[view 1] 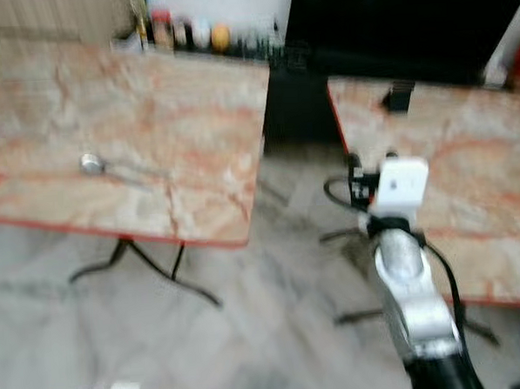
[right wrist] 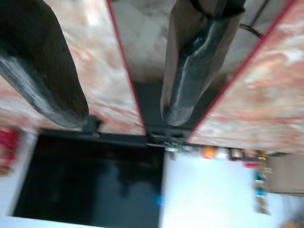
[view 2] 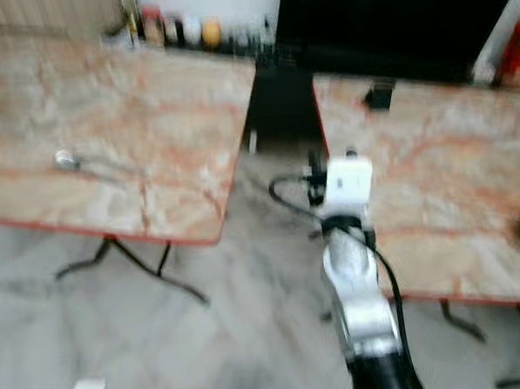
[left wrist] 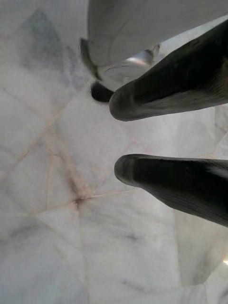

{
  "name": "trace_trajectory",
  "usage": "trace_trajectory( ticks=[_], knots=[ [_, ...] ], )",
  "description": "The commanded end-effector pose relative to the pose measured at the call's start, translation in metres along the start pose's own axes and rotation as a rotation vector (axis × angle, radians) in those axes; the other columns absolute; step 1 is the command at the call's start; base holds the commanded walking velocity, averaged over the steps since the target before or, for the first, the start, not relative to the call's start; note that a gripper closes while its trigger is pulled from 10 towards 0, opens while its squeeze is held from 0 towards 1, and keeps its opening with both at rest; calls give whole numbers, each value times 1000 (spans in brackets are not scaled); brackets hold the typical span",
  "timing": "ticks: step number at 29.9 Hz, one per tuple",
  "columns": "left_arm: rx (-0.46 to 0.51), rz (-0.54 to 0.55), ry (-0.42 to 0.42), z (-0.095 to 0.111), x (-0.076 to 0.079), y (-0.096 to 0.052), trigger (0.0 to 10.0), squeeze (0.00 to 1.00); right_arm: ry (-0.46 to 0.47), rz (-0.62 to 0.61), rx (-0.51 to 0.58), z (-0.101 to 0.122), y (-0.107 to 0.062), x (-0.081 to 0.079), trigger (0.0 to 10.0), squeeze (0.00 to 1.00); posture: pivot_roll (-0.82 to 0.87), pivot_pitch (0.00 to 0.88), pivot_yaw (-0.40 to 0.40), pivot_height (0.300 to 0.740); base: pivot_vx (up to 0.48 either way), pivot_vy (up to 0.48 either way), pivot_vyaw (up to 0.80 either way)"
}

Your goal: Setting the table

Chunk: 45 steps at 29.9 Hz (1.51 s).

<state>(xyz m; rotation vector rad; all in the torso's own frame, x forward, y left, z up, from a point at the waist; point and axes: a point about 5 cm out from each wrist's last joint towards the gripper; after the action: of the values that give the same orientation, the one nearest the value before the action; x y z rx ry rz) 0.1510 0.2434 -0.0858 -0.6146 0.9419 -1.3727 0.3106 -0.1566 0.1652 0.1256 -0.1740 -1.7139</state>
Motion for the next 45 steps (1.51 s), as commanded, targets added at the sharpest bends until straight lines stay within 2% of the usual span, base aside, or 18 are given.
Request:
trace_trajectory(
  ticks=[1,6,45],
  knots=[
    [-7,-1,-2,-1,0,0,10000,0,-1,8,6,3,2,-3,10000,0,116,0,-92,707,0,319,0],
    [-7,-3,-5,-1,0,0,10000,0,-3,15,6,4,3,-5,10000,0,118,0,-94,707,0,0,0],
    [-4,-3,-9,0,0,0,10000,0,8,35,3,4,8,-13,10000,0,137,0,-91,707,0,480,0]
  ],
)
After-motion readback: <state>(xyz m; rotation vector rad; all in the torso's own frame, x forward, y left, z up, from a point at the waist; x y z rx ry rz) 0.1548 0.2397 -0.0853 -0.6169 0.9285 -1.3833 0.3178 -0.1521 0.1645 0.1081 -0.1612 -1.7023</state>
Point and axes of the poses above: a point about 5 cm out from each wrist's last joint towards the gripper, its own y axis pointing out of the wrist towards the gripper, its own z axis along the axis of the wrist's last joint, x = y × z, and after that the axes turned 4 degrees about y, right-handed
